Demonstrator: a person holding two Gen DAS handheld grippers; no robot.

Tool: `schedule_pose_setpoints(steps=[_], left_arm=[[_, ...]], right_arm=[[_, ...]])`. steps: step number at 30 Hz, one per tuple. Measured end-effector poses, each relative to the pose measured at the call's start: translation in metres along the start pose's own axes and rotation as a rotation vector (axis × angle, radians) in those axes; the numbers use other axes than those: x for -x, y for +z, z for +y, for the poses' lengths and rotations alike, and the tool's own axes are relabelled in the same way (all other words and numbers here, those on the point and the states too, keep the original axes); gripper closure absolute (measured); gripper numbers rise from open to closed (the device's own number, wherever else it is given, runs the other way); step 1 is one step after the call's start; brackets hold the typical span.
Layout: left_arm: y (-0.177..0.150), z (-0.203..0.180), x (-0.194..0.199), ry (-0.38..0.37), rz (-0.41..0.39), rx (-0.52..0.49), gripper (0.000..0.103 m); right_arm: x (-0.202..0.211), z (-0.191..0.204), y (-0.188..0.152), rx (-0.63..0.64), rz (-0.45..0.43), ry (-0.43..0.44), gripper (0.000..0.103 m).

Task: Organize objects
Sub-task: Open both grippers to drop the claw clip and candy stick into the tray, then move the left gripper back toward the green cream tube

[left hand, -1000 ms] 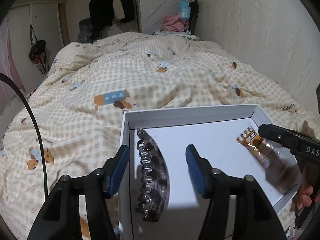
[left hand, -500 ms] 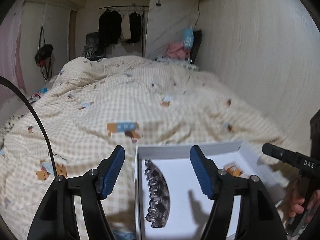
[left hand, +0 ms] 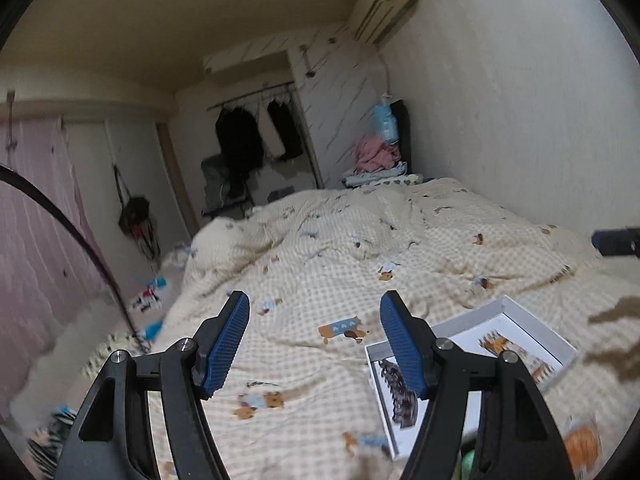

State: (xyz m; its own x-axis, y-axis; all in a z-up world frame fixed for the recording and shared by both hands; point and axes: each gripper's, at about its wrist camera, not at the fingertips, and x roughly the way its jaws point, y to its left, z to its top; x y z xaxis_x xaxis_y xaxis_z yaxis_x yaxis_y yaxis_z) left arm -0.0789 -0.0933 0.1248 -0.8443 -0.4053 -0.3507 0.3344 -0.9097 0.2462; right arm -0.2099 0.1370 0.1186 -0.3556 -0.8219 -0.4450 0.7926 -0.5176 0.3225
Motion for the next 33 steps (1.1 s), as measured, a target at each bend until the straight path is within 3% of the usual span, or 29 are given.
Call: schedule_pose_setpoints(steps=[2,4,7,13,19,27,33], left_arm=[[0.002,0.003,0.018,-0.025,-0.012,-0.021,0.026],[0.001,-0.001,0.031,-0.014,-0.016,-0.112,0.025],[-0.003,-0.001,0.041,0.050,0.013,-0.236,0.025],[-0.018,0.012,0.061,-0.101,0.089,-0.071,0.023],[-0.048,-0.017,0.058,-0.253,0.172,0.051,0.023],[-0.075,-0.050,0.049,-0.334,0.250,0.118,0.023],[-0.096,-0.057,0.049,-0.367,0.289,0.149,0.022]], right_arm=[[0.013,0.006,-0.004,0.008,-0.002,0.012,0.050],[0.024,0.013,-0.005,0.036,-0.004,0.017,0.031],[0.035,0.023,-0.008,0.089,0.019,0.011,0.031],[0.042,0.031,-0.032,0.125,0.057,0.026,0.031],[0.034,0.031,-0.060,0.085,0.100,0.047,0.031],[0.023,0.031,-0.089,0.077,0.139,0.042,0.031],[0.025,0.039,-0.111,0.140,0.133,-0.001,0.031]])
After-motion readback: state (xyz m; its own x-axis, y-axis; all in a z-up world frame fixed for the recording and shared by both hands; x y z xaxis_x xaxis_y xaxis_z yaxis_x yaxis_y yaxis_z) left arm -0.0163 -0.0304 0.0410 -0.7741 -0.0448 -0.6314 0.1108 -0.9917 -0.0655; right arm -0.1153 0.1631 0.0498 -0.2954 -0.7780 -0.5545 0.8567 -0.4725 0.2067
